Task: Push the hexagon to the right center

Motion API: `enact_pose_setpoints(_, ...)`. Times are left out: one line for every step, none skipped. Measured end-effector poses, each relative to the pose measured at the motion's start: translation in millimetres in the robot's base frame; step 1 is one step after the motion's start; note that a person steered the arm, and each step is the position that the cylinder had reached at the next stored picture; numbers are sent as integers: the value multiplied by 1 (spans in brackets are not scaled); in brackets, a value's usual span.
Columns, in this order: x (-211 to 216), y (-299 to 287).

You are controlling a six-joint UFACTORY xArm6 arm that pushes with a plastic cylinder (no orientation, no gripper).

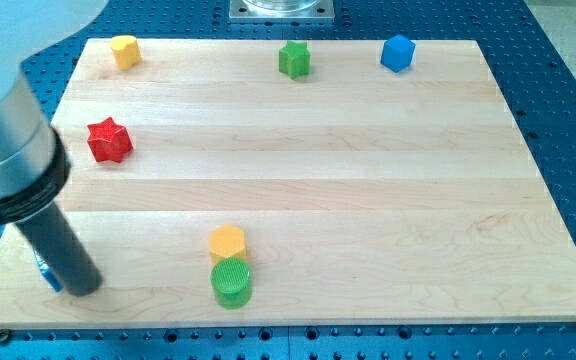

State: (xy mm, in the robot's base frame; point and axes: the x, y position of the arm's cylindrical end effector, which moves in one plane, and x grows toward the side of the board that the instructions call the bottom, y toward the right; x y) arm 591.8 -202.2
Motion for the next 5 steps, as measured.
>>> enact_pose_setpoints(-16,76)
enact_pose_setpoints(-52,151)
enact_pose_setpoints(-57,175)
enact_pose_setpoints(-51,148)
enact_pose_setpoints(-31,166)
